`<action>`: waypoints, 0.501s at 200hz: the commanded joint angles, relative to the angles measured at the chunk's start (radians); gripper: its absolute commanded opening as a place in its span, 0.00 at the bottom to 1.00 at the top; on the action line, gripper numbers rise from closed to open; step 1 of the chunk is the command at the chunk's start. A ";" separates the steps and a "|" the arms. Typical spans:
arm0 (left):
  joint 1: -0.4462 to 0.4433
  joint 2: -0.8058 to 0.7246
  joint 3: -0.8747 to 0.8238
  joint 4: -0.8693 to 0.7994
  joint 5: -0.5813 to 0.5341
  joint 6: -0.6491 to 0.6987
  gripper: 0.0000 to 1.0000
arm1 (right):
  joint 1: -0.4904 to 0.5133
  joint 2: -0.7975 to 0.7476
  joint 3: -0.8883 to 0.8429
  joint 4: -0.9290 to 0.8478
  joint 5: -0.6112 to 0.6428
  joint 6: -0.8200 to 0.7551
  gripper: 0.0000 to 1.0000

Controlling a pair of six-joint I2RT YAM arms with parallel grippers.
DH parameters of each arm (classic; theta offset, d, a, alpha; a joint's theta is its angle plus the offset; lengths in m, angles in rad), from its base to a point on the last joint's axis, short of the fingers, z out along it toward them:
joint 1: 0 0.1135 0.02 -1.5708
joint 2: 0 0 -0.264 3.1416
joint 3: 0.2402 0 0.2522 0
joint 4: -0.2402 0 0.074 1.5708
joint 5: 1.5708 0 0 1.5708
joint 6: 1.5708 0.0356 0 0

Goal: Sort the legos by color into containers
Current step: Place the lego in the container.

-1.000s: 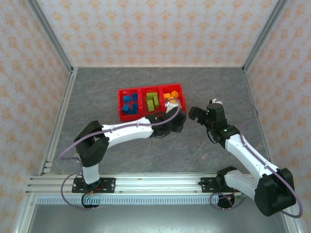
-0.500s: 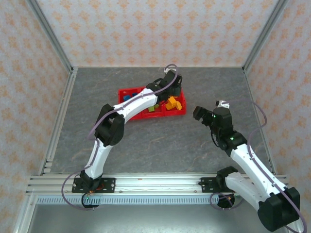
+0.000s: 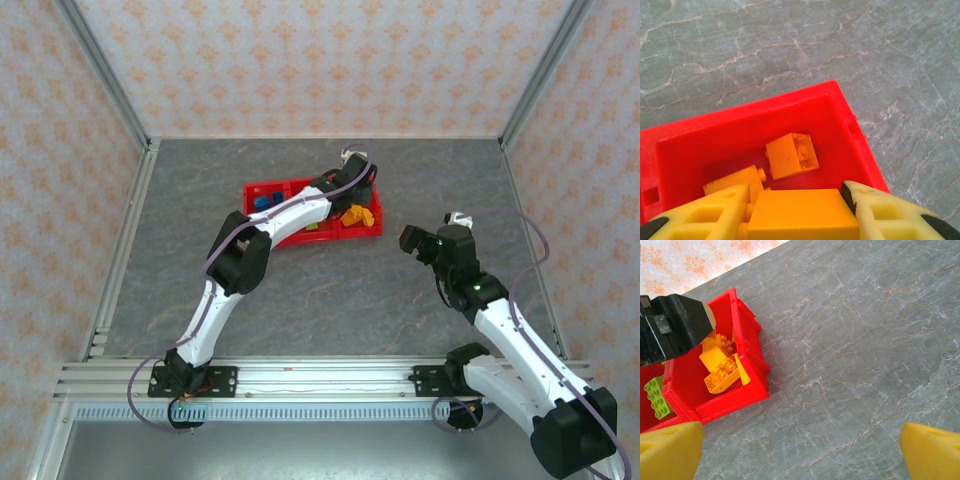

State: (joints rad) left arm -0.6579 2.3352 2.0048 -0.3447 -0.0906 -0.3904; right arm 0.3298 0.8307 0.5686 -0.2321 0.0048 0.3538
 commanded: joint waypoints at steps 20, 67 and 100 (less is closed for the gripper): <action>0.016 0.021 0.094 0.026 -0.032 0.025 0.62 | -0.007 -0.005 -0.001 -0.018 0.032 -0.018 1.00; 0.016 -0.040 0.092 0.028 -0.041 0.046 0.93 | -0.007 -0.011 -0.010 -0.023 0.021 -0.010 1.00; 0.017 -0.144 0.030 0.036 -0.082 0.075 0.99 | -0.007 -0.010 0.003 -0.022 0.040 -0.001 1.00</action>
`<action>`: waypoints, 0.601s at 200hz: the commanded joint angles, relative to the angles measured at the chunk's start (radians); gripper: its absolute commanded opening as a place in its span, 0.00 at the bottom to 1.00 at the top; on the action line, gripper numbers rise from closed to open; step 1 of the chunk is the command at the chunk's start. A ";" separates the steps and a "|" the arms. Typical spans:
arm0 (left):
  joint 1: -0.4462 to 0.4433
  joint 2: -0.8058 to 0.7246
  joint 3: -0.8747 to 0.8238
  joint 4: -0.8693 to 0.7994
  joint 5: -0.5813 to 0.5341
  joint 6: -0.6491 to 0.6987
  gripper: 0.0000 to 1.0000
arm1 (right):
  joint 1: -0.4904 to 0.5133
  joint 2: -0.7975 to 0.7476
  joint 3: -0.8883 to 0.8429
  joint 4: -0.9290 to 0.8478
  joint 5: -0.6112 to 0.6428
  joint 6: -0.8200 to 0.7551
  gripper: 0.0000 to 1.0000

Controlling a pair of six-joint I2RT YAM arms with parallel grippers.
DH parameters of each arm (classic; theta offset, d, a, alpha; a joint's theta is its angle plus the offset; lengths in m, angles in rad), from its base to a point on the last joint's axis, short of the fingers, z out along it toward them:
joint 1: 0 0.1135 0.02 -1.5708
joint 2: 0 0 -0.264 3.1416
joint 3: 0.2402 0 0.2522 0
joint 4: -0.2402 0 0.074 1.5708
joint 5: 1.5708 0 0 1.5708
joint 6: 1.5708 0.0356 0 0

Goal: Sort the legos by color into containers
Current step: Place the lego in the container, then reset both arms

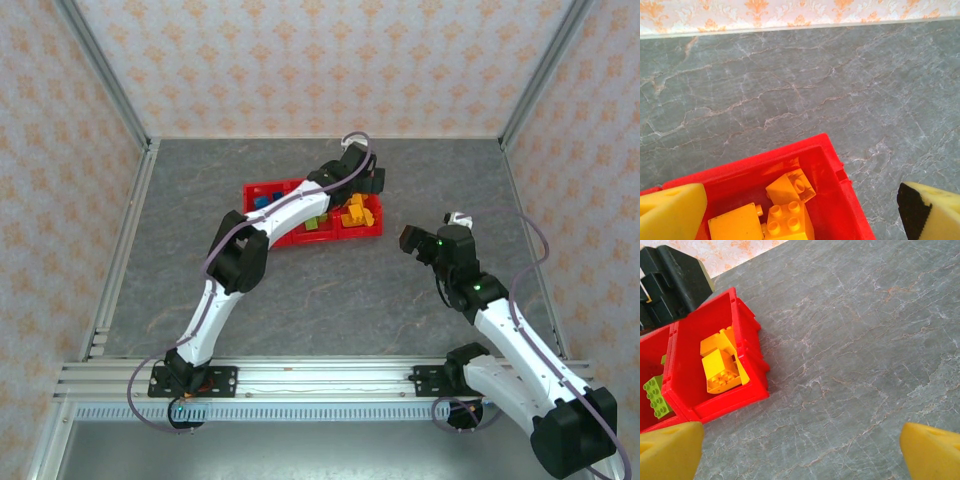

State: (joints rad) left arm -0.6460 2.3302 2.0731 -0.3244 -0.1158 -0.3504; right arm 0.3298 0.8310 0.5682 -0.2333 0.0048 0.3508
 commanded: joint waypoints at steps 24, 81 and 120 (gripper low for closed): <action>0.006 -0.373 -0.344 0.248 -0.085 0.082 0.99 | -0.007 0.003 0.014 0.011 0.049 0.010 1.00; 0.022 -0.891 -0.956 0.666 -0.158 0.310 0.99 | -0.008 0.100 0.013 0.215 0.083 -0.005 1.00; 0.033 -1.222 -1.393 0.959 -0.303 0.382 0.99 | -0.018 0.160 -0.018 0.427 0.251 -0.116 1.00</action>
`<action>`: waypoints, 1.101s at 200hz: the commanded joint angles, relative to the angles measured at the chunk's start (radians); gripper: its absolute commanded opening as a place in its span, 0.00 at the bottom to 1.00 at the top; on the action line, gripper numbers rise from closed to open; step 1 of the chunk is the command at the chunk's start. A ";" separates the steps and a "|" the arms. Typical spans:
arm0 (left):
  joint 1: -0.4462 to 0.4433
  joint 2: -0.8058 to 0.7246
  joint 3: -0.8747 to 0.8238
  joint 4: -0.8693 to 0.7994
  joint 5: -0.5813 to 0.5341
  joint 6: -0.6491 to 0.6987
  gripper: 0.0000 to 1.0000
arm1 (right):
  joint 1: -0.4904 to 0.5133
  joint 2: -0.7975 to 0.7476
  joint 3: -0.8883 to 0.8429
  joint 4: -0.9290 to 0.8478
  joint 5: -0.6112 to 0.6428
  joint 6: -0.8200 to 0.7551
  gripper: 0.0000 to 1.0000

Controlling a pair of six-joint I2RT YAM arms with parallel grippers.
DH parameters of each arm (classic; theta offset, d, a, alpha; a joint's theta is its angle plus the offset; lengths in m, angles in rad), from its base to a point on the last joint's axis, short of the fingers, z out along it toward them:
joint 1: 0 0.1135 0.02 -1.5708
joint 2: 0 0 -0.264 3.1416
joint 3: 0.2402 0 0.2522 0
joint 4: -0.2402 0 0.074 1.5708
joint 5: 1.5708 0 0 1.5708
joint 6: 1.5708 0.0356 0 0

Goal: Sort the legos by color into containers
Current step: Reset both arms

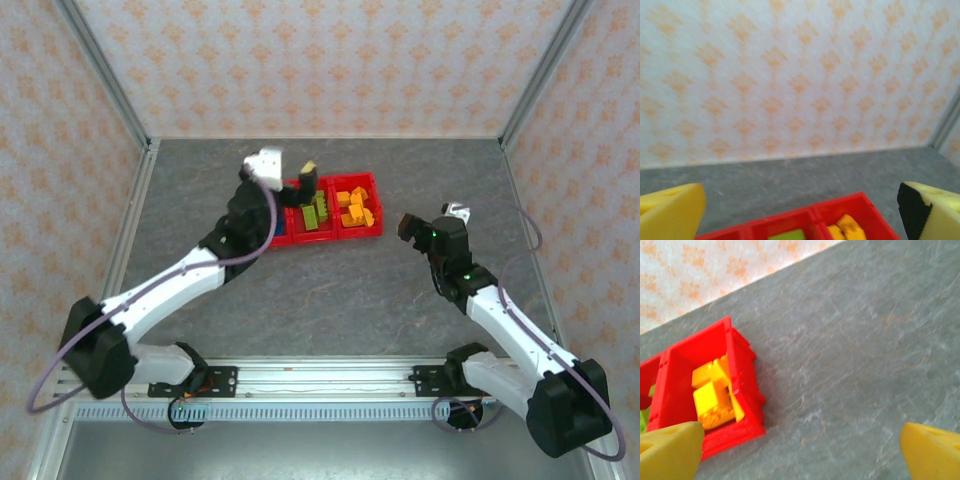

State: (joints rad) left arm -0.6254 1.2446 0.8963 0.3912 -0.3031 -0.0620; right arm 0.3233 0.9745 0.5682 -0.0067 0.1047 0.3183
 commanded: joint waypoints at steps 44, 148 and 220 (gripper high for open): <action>0.019 -0.397 -0.640 0.578 -0.296 0.187 0.99 | -0.031 0.067 -0.256 0.706 0.300 -0.398 1.00; 0.046 -0.554 -0.820 0.545 -0.407 0.257 0.99 | -0.122 0.483 -0.363 1.265 0.104 -0.498 1.00; 0.452 -0.311 -0.826 0.649 -0.028 0.041 0.99 | -0.248 0.552 -0.370 1.310 -0.023 -0.377 1.00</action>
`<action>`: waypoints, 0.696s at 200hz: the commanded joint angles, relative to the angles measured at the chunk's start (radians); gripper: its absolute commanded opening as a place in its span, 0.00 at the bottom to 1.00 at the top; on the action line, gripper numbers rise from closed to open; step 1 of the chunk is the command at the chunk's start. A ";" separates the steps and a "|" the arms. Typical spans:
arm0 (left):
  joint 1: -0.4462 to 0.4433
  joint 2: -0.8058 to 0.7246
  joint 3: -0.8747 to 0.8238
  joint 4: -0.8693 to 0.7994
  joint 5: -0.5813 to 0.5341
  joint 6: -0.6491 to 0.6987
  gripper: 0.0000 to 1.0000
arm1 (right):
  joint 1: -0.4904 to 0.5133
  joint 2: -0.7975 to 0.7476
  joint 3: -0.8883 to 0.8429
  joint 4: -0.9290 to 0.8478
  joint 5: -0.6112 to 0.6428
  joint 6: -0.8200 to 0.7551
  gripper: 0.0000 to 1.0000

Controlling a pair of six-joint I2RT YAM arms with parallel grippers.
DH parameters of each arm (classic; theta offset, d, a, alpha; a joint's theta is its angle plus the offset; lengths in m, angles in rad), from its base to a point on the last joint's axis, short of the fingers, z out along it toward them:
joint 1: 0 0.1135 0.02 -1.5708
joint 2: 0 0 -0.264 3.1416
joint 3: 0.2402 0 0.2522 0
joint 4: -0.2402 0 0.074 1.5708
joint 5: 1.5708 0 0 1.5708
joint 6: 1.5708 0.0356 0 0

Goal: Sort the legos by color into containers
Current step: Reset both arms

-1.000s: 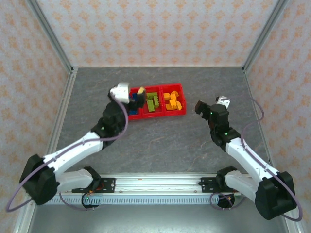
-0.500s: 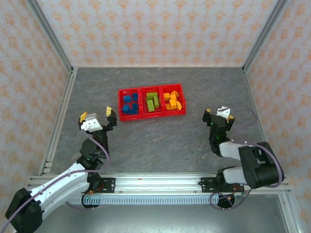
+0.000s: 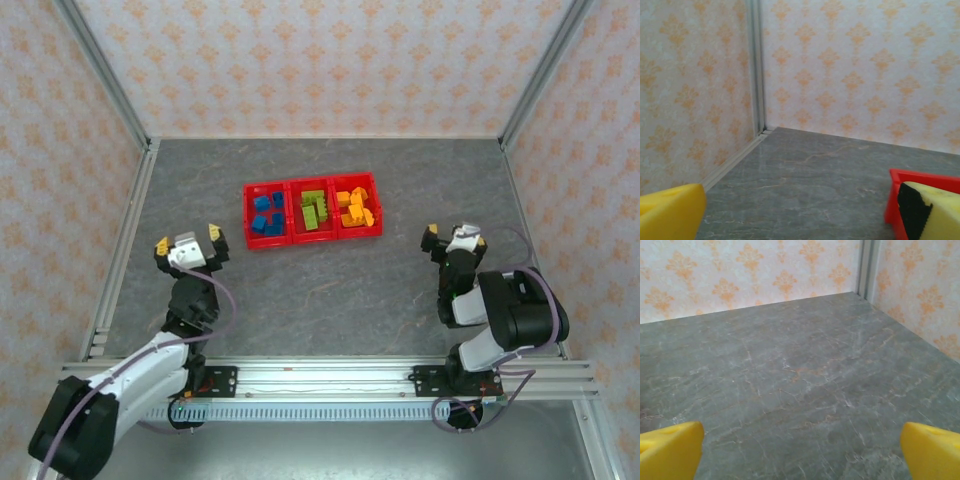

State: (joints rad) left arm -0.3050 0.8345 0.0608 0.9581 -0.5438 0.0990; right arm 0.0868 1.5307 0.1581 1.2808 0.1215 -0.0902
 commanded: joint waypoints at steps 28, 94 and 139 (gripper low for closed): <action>0.185 0.344 0.055 0.175 0.287 -0.135 0.99 | -0.012 -0.015 0.058 -0.023 -0.036 0.036 1.00; 0.291 0.673 0.126 0.368 0.373 -0.150 1.00 | -0.013 -0.010 0.055 -0.010 -0.036 0.034 1.00; 0.307 0.709 0.137 0.412 0.426 -0.139 0.99 | -0.014 -0.009 0.060 -0.020 -0.041 0.035 1.00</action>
State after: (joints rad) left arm -0.0040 1.5303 0.1886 1.2957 -0.1577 -0.0227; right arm 0.0814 1.5288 0.2012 1.2686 0.0879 -0.0639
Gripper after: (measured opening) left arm 0.996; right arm 0.998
